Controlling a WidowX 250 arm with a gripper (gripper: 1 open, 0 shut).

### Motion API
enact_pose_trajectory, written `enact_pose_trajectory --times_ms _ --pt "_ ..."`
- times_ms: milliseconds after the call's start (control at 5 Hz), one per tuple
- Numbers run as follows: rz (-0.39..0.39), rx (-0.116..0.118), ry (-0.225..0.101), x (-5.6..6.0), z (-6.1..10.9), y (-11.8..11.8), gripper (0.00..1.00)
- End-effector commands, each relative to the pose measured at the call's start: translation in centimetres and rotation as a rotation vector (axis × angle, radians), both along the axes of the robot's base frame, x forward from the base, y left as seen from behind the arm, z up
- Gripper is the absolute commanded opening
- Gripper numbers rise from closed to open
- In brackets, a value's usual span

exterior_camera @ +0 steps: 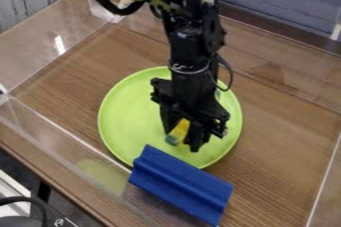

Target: Put the banana in the green plate

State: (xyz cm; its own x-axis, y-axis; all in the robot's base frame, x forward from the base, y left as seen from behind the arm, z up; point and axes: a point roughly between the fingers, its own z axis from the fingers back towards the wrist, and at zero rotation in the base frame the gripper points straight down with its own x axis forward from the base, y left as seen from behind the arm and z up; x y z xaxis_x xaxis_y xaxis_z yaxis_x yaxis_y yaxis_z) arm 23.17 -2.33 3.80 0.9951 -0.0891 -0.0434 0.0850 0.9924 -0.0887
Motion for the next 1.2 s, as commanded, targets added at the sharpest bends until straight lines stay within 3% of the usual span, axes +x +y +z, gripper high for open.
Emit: enact_pose_trajectory --times_ms 0,200,400,600,800,1000 --pt "0.004 -0.002 -0.023 0.5 0.6 0.3 0.00" --pt "0.009 -0.005 -0.022 0.5 0.5 0.5 0.00" --pt "0.013 -0.005 -0.021 0.5 1.1 0.6 1.00" --pt "0.012 -0.012 -0.039 0.5 2.6 0.9 1.00" --pt "0.027 -0.021 -0.090 0.8 5.5 1.7 1.00" --pt "0.039 -0.024 -0.121 0.8 7.9 2.9 1.00"
